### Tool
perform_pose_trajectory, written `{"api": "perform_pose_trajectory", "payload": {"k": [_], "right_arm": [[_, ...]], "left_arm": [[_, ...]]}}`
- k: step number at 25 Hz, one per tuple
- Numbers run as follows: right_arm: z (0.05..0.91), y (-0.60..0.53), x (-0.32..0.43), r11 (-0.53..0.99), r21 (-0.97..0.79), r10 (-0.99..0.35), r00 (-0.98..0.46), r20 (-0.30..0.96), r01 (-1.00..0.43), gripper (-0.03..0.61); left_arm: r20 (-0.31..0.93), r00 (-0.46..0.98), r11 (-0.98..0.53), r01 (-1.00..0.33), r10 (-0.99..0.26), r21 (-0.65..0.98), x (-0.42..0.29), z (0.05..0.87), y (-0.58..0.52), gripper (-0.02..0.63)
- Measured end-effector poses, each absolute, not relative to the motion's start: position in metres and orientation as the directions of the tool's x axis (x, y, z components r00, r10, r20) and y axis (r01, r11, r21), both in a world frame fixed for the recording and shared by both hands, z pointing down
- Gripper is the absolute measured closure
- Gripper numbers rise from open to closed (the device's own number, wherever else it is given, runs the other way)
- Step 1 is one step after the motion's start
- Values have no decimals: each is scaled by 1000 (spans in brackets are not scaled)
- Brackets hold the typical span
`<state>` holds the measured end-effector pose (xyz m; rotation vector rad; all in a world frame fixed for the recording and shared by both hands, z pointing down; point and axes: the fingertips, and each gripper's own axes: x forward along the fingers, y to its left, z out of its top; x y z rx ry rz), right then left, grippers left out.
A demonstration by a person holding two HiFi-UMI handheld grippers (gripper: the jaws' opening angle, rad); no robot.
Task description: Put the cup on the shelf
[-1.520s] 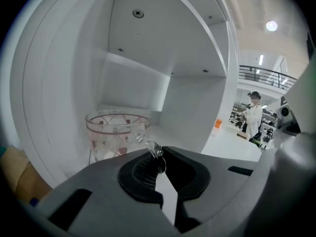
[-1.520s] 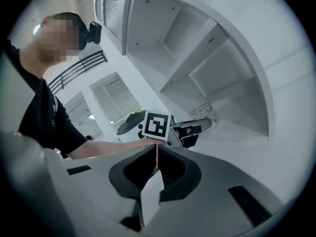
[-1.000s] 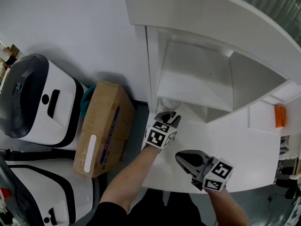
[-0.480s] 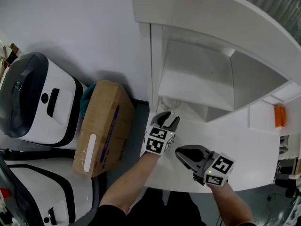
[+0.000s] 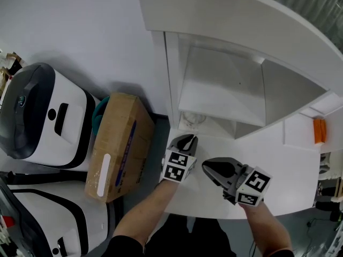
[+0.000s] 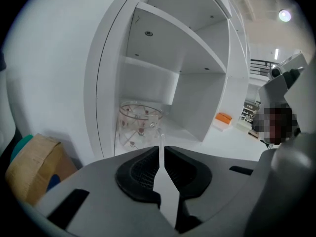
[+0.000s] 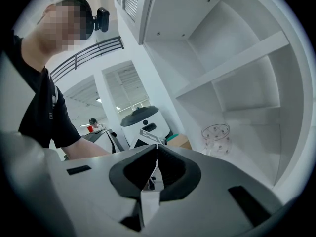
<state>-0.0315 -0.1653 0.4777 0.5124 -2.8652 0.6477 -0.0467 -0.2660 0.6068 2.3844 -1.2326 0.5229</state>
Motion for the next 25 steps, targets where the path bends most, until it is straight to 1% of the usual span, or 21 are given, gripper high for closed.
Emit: {"api": "perform_pose_trajectory", "payload": {"k": [7, 15, 21, 25], "right_arm": [[474, -175, -32, 861, -363, -288, -929, 231, -357, 560], [471, -187, -36, 880, -323, -284, -931, 230, -349, 560], [475, -190, -43, 883, -318, -283, -932, 227, -345, 560], [479, -186, -44, 881, -325, -277, -931, 237, -344, 560]], "left_arm": [[460, 591, -549, -801, -662, 239, -38, 595, -261, 601], [463, 593, -595, -787, -659, 161, -34, 591, -277, 603], [459, 578, -579, -800, -675, 156, -39, 591, -293, 603], [466, 539, -549, -826, -701, 128, -41, 592, -304, 603]]}}
